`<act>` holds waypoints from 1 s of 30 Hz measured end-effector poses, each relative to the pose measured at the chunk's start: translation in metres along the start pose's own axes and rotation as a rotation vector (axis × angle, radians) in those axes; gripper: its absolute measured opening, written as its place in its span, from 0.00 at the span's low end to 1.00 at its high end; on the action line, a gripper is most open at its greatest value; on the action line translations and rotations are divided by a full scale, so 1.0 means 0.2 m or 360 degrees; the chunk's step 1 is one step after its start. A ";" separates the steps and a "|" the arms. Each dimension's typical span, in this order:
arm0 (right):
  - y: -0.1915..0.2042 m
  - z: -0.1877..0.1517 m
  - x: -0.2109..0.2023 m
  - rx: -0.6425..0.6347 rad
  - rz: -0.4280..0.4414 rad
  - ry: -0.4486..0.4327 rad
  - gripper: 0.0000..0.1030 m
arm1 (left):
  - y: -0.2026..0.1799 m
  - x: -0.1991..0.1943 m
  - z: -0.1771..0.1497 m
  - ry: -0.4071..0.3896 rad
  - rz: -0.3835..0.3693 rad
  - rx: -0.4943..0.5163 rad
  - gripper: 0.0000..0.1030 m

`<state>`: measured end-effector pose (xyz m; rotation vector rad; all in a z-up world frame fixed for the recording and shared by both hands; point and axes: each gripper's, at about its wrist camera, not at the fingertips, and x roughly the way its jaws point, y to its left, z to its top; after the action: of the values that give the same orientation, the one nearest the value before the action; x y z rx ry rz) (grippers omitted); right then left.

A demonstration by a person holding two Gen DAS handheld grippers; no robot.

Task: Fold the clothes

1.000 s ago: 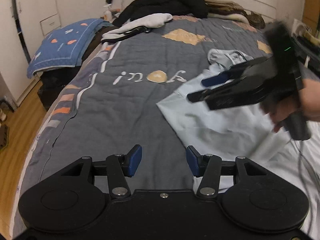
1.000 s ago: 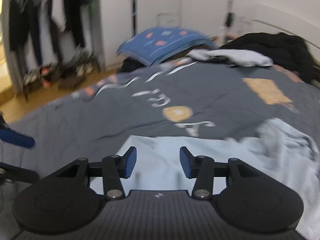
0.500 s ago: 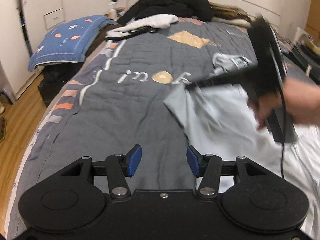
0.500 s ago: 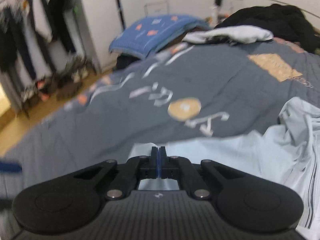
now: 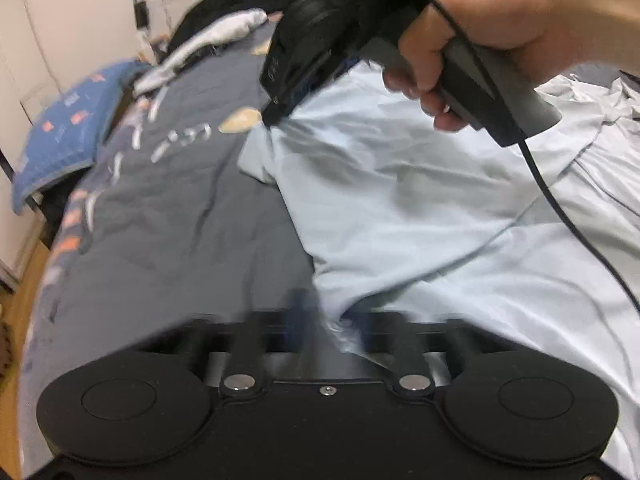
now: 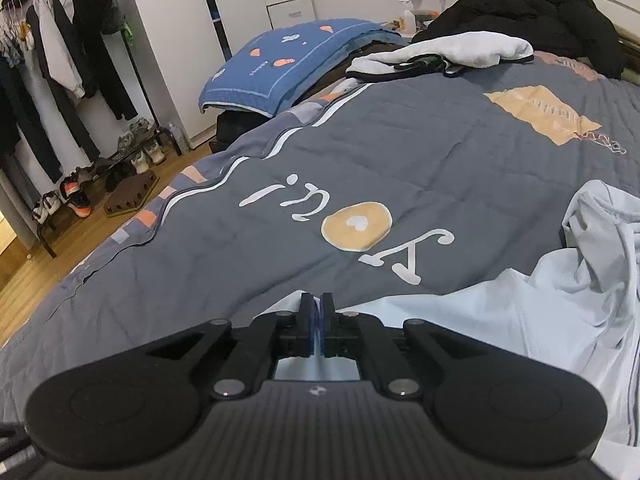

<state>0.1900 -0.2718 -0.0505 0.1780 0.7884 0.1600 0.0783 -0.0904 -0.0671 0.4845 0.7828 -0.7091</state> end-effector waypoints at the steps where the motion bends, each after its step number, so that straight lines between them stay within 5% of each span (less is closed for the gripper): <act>1: 0.00 0.00 -0.01 0.0015 -0.0007 -0.0007 0.05 | 0.02 -0.01 0.00 0.0004 -0.0008 -0.0019 0.07; 3: -0.02 0.00 -0.08 0.0043 0.0007 -0.0063 0.08 | 0.05 -0.03 0.00 0.0013 0.0004 -0.0042 0.08; 8: -0.05 -0.08 -0.40 0.0103 0.0011 -0.0205 0.18 | 0.09 -0.15 0.05 -0.0018 0.0032 -0.0049 0.42; 16: -0.01 -0.66 -1.07 0.0339 -0.0023 -0.0357 0.34 | 0.12 -0.27 0.10 -0.0139 -0.0005 -0.0196 0.49; 21: -0.02 -1.04 -1.41 0.0518 -0.0353 -0.0491 0.41 | 0.07 -0.36 0.16 -0.0279 -0.0158 -0.0394 0.57; 25: -0.07 -1.27 -1.51 0.0677 -0.0590 -0.0456 0.42 | -0.01 -0.43 0.20 -0.0399 -0.0309 -0.0514 0.57; 30: -0.12 -1.42 -1.48 0.0756 -0.0574 -0.0392 0.42 | -0.16 -0.44 0.24 -0.0434 -0.0372 -0.0567 0.59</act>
<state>-0.2172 -0.3298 -0.0476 0.4902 0.5899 -0.3888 0.0330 -0.1078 0.0252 -0.0285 0.6941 -0.8114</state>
